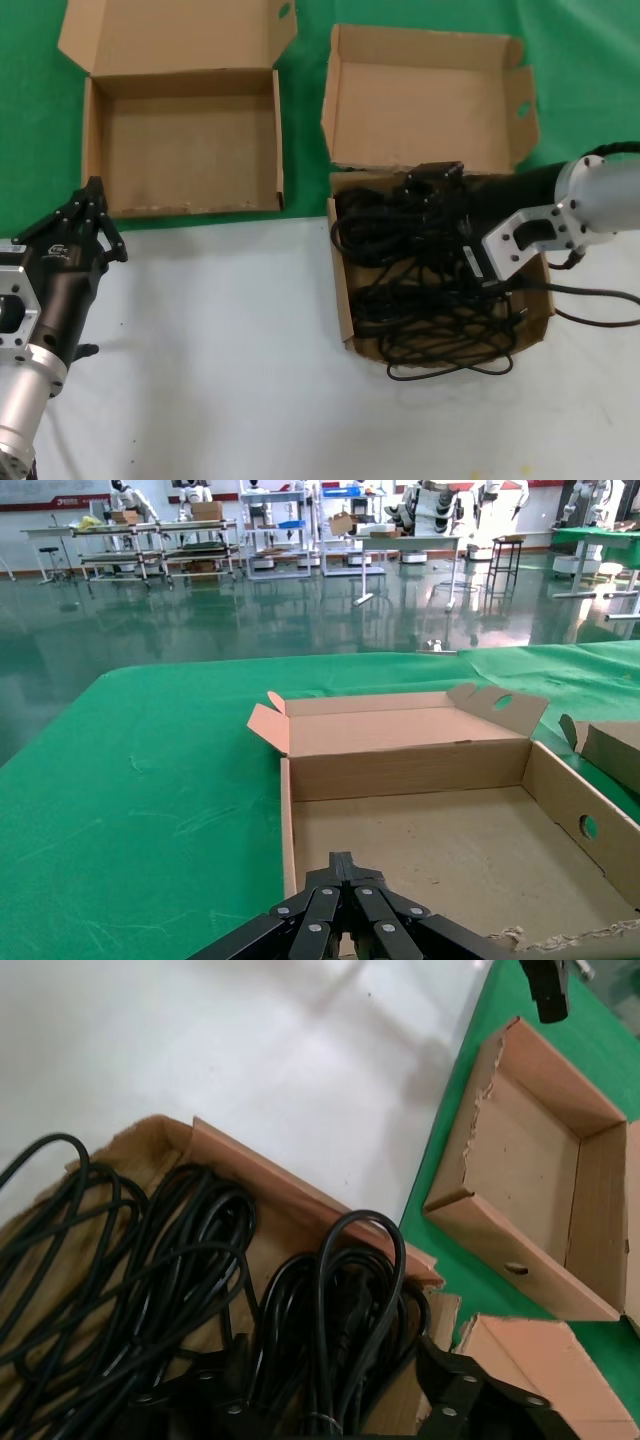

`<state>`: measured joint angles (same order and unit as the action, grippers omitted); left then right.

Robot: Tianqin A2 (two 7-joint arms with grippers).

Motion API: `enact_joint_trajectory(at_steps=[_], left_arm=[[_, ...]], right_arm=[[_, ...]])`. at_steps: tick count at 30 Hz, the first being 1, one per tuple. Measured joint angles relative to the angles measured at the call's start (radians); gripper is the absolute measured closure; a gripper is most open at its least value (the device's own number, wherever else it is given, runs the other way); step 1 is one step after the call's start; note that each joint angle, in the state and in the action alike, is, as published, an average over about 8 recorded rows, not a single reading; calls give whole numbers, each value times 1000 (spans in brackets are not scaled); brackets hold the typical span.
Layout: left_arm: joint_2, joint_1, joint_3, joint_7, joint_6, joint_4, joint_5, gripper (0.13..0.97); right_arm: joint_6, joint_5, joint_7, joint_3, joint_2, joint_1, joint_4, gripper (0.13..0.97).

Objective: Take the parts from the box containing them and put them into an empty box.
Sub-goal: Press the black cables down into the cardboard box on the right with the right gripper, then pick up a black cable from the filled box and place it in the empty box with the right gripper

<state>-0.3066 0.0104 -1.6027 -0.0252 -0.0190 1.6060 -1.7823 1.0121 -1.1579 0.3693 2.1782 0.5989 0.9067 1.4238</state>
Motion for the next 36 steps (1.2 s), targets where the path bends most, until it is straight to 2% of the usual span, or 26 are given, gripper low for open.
enact_joint_trajectory(at_steps=[2, 10, 11, 19, 28, 36], left_arm=[[0, 0, 0, 0, 0, 0, 0, 947], [0, 0, 0, 0, 0, 0, 0, 952], [0, 0, 0, 0, 0, 0, 0, 952], [0, 0, 0, 0, 0, 0, 0, 952], [0, 0, 0, 0, 0, 0, 0, 952], [0, 0, 0, 0, 0, 0, 0, 952]], right_arm=[[-1, 11, 3, 4, -6, 7, -10, 413], [-1, 42, 10, 15, -16, 24, -38, 627], [-1, 43, 11, 15, -16, 25, -41, 627], [5, 38, 7, 8, -13, 26, -51, 798], [12, 19, -2, -7, 7, 12, -44, 885], [38, -39, -76, -49, 27, 17, 12, 887]])
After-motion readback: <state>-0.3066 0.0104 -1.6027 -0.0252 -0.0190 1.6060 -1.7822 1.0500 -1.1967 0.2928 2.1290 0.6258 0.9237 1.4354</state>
